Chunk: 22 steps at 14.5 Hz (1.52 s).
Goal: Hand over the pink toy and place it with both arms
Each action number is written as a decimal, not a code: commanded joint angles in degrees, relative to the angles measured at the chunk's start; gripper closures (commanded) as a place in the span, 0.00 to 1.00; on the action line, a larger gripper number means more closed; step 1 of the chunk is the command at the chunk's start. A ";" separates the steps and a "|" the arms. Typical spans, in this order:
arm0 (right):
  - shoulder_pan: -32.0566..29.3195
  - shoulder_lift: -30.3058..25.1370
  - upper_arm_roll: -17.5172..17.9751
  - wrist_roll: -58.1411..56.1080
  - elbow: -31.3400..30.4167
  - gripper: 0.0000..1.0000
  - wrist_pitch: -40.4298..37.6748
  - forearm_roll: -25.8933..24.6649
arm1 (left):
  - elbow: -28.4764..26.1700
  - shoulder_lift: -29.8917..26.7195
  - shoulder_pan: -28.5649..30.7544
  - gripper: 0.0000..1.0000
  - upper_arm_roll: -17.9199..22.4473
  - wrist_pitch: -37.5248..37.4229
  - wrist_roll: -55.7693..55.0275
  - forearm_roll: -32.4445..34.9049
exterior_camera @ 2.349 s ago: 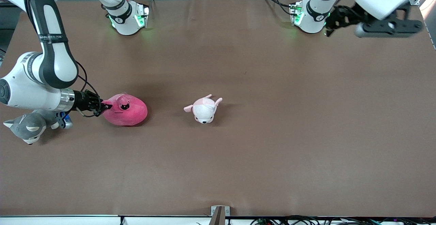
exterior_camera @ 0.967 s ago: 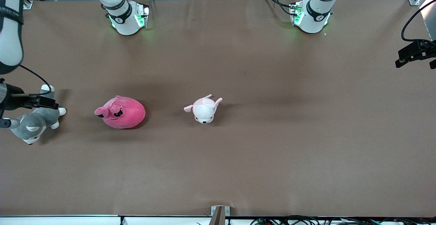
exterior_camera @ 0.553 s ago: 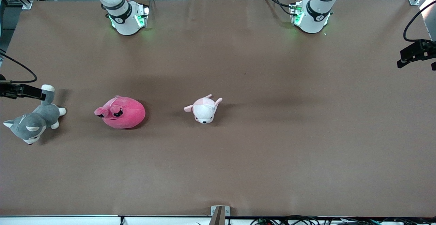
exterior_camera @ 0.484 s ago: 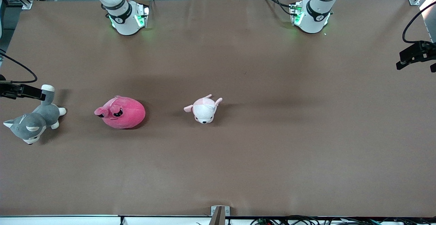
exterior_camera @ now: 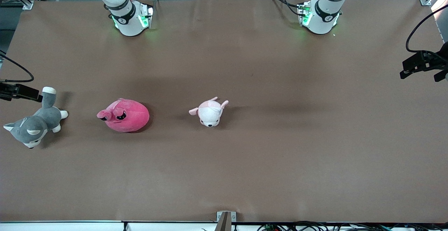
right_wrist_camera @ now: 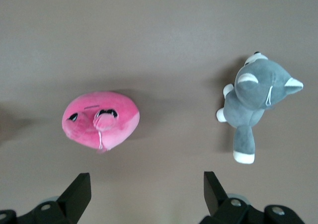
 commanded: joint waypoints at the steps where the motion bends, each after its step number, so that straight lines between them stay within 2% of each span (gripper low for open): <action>1: 0.89 -3.43 0.13 0.82 -2.05 0.00 -2.02 -0.42 | -1.77 -1.93 0.84 0.00 -0.34 0.62 0.09 -0.80; 5: 1.16 -8.17 0.13 0.91 -7.24 0.00 -0.88 -1.03 | -1.59 -1.66 0.84 0.00 -0.43 0.62 0.09 -0.97; 9: 1.07 -14.50 0.04 1.00 -15.05 0.00 1.93 -1.30 | -1.50 -1.40 0.32 0.00 -0.08 0.62 0.09 -1.06; 10: 1.07 -15.47 0.04 1.00 -16.11 0.00 2.02 -1.30 | -1.50 -1.40 -0.73 0.00 0.88 0.62 0.09 -0.97; 12: 1.07 -16.70 0.04 1.00 -16.48 0.00 1.24 -1.30 | -1.50 -1.40 -8.43 0.00 8.23 0.53 0.09 -0.97; 16: 1.07 -18.55 0.04 1.08 -16.56 0.00 -0.52 -1.30 | -1.50 -1.58 -29.26 0.00 29.32 0.35 0.35 -0.97; 17: 1.07 -18.99 0.04 1.08 -16.56 0.00 -0.61 -1.30 | -1.50 -1.58 -33.05 0.00 32.93 0.44 0.35 -0.97; 19: 0.89 -19.08 0.04 1.17 -16.56 0.00 -0.53 -1.30 | -1.41 -1.58 -38.34 0.00 37.87 0.35 0.27 -0.97; 22: 1.24 -19.08 0.13 1.26 -16.65 0.00 -0.44 -1.30 | -1.41 -1.66 -38.89 0.00 38.33 0.44 0.27 -0.97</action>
